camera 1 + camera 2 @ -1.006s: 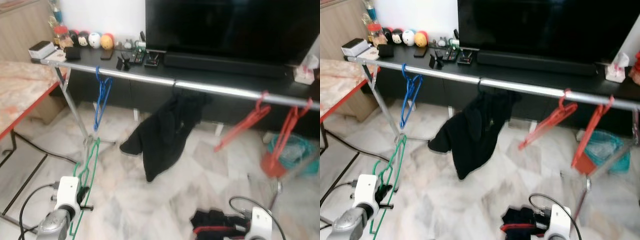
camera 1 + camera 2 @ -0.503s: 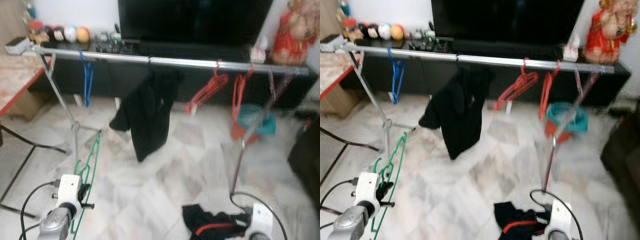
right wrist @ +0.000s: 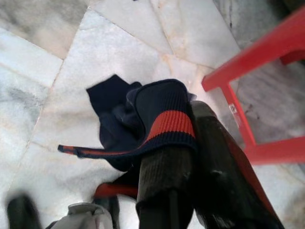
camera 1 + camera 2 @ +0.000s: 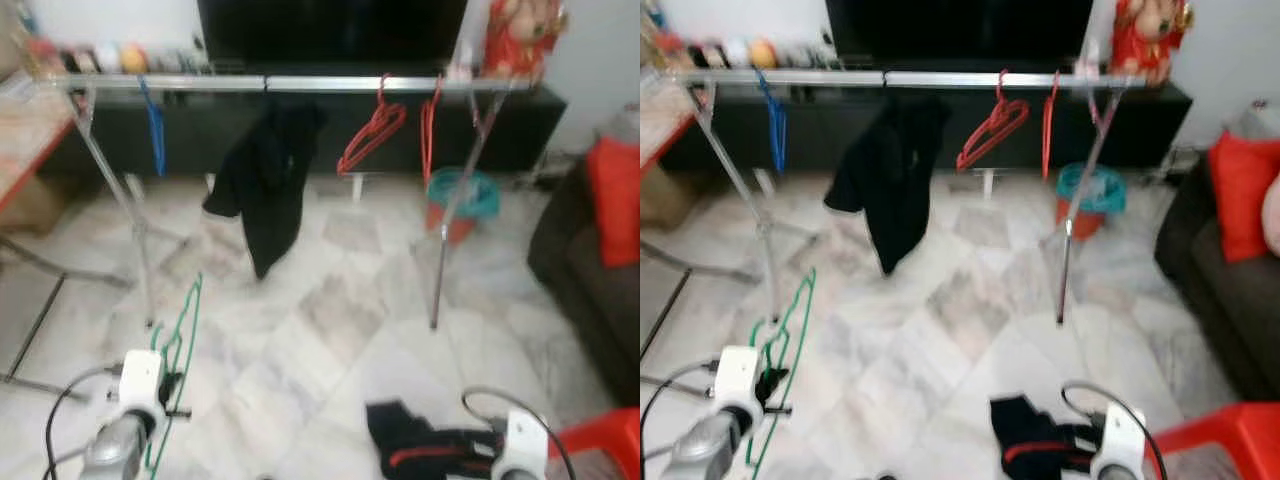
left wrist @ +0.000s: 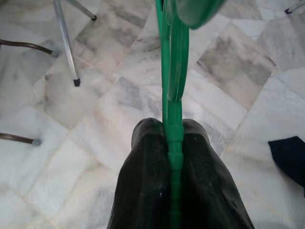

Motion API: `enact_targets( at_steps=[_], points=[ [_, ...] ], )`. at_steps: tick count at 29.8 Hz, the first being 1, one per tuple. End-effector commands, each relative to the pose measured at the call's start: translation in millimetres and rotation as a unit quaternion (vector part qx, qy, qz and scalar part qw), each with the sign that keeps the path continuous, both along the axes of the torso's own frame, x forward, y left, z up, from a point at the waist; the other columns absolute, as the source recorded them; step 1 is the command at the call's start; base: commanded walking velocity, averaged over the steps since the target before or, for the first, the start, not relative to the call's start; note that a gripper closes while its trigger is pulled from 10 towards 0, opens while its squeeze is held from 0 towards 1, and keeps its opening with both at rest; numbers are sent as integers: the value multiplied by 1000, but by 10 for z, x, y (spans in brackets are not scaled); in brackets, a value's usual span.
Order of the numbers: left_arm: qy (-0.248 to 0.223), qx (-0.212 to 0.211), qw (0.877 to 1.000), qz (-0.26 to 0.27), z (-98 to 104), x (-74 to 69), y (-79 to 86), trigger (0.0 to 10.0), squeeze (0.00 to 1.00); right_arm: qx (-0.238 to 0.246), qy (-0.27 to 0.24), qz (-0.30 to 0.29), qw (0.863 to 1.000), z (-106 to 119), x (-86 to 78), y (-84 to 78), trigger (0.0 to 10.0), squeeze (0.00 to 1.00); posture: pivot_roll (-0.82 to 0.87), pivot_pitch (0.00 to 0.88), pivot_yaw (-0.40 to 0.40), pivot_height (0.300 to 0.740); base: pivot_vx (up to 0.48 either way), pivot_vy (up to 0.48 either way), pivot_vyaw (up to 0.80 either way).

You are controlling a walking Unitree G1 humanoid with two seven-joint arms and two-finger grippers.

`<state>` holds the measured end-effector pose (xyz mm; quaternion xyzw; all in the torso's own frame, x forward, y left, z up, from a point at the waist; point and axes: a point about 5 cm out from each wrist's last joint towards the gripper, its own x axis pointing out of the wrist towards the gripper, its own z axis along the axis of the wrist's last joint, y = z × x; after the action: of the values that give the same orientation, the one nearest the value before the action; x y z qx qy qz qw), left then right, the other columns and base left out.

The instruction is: Hang hanger

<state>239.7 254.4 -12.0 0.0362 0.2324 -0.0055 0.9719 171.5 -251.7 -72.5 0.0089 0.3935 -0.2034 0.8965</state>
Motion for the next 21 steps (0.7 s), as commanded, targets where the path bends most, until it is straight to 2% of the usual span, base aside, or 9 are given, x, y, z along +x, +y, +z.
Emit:
enact_targets(
  at_steps=[1, 3, 16, 21],
  points=[
    [-14, 8, 1000, -1, 69, 67, 25, 10000, 0, -4, -19, -7, 1000, 44, 55, -34, 10000, 0, -89, 0, -26, 740, -364, 0, 0],
    [-15, 8, 1000, 1, 72, 70, 30, 10000, 0, -5, -20, -6, 1000, 47, 59, -33, 10000, 0, -90, 0, -26, 740, -315, 0, 0],
    [-15, 13, 1000, 4, 82, 84, 41, 10000, 0, -7, -37, -10, 999, 71, 87, -35, 10000, 0, -87, 0, -27, 740, 0, 0, 0],
    [-25, 23, 999, -12, 142, 113, 65, 10000, 0, -34, -44, 5, 998, 102, 115, -49, 10000, 0, -91, 0, -22, 740, 0, 0, 0]
  ],
)
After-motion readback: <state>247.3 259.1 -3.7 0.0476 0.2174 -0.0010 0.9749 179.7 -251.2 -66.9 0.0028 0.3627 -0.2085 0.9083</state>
